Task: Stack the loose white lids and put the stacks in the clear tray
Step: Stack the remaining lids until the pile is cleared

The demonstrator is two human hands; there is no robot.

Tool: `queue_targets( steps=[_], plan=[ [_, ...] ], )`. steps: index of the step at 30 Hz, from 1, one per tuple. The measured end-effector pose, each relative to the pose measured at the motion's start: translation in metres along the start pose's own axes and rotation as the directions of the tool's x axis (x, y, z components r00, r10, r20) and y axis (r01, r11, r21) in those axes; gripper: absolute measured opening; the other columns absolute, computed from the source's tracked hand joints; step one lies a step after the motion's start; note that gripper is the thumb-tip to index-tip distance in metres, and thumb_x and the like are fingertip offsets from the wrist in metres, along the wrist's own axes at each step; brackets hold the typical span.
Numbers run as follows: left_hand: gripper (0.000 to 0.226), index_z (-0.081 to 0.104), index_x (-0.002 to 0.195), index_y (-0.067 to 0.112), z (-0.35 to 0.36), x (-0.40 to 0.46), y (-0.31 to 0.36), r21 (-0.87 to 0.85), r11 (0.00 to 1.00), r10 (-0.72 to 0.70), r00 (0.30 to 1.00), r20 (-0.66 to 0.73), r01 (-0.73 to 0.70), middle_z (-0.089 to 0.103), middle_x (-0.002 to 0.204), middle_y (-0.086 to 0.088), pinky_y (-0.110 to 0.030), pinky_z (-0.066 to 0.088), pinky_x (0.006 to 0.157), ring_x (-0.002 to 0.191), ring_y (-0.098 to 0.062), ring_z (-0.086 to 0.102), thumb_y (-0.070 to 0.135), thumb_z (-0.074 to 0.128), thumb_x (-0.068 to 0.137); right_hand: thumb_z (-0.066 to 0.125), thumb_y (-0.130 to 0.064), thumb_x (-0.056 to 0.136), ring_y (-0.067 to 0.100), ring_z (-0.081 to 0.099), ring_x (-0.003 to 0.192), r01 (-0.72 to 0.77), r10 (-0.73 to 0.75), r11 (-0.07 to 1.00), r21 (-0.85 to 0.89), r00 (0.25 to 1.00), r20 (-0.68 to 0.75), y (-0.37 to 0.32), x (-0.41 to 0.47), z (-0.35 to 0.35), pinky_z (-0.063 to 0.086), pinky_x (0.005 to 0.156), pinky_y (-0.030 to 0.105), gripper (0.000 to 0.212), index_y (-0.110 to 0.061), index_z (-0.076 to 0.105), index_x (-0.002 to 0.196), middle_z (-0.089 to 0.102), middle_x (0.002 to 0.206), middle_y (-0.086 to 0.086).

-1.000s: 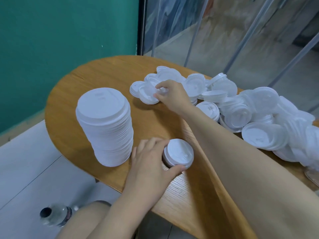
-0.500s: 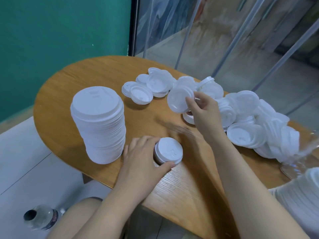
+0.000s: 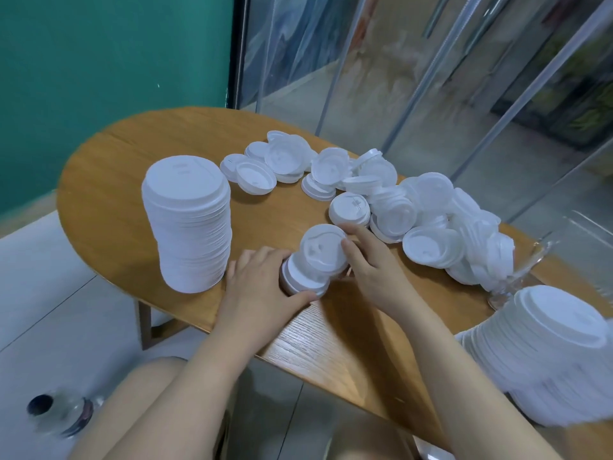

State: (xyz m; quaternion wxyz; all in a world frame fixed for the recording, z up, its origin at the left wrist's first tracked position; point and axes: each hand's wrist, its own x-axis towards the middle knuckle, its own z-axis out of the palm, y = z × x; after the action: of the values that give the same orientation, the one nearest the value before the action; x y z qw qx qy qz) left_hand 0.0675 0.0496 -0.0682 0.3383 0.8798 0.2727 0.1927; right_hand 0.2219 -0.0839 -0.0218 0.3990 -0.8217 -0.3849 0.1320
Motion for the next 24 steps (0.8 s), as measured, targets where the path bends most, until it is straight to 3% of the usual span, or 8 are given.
queue_targets(
  steps=[8, 13, 18, 22, 24],
  plan=[
    [0.07, 0.055, 0.132, 0.041, 0.001, 0.0, -0.004, -0.002, 1.0, 0.02, 1.0, -0.007, -0.02, 0.052, 0.122, 0.022, -0.027, 0.021, 0.093, 0.118, -0.008, 0.036, 0.073, 0.072, 0.073, 0.041, -0.03, 0.111, 0.011, 0.064, 0.086, -0.024, 0.024, 0.999, 0.022, 1.0, 0.017, -0.001, 0.006, 0.004, 0.058, 0.08, 0.037, 0.028, -0.025, 0.059, 0.131, 0.065, 0.105, -0.003],
    [0.069, 0.056, 0.131, 0.036, 0.001, 0.001, -0.006, 0.012, 0.999, 0.033, 0.999, -0.01, -0.033, 0.053, 0.121, 0.02, -0.03, 0.028, 0.098, 0.117, -0.008, 0.038, 0.07, 0.074, 0.074, 0.039, -0.035, 0.11, 0.0, 0.06, 0.091, 0.058, -0.051, 0.994, -0.095, 0.996, 0.078, 0.0, 0.006, 0.011, 0.046, 0.081, 0.026, 0.029, -0.031, 0.059, 0.131, 0.063, 0.101, -0.029],
    [0.07, 0.057, 0.129, 0.035, 0.0, 0.0, -0.007, 0.002, 0.999, 0.038, 0.999, -0.019, -0.038, 0.053, 0.119, 0.02, -0.034, 0.033, 0.101, 0.115, -0.008, 0.039, 0.07, 0.075, 0.071, 0.039, -0.032, 0.112, -0.01, 0.054, 0.115, 0.075, -0.061, 0.988, -0.134, 0.992, 0.106, 0.006, 0.007, 0.011, 0.038, 0.093, 0.011, 0.029, -0.032, 0.058, 0.133, 0.061, 0.118, -0.027],
    [0.071, 0.055, 0.131, 0.039, 0.0, 0.001, -0.008, -0.005, 0.999, 0.033, 0.999, -0.006, -0.033, 0.053, 0.121, 0.022, -0.032, 0.031, 0.101, 0.118, -0.007, 0.038, 0.072, 0.073, 0.071, 0.039, -0.032, 0.111, -0.003, 0.056, 0.118, 0.058, -0.048, 0.991, -0.124, 0.995, 0.084, 0.014, 0.006, 0.013, 0.043, 0.103, 0.025, 0.031, -0.031, 0.06, 0.133, 0.065, 0.122, -0.021],
    [0.071, 0.056, 0.13, 0.04, 0.0, 0.001, -0.007, -0.018, 0.999, 0.032, 0.999, -0.01, -0.032, 0.053, 0.119, 0.022, -0.031, 0.029, 0.098, 0.118, -0.007, 0.039, 0.073, 0.072, 0.069, 0.041, -0.029, 0.11, -0.002, 0.059, 0.114, 0.037, -0.036, 0.999, -0.029, 0.998, 0.054, 0.014, 0.005, 0.015, 0.044, 0.1, 0.024, 0.028, -0.041, 0.064, 0.12, 0.068, 0.114, -0.025]
  ],
)
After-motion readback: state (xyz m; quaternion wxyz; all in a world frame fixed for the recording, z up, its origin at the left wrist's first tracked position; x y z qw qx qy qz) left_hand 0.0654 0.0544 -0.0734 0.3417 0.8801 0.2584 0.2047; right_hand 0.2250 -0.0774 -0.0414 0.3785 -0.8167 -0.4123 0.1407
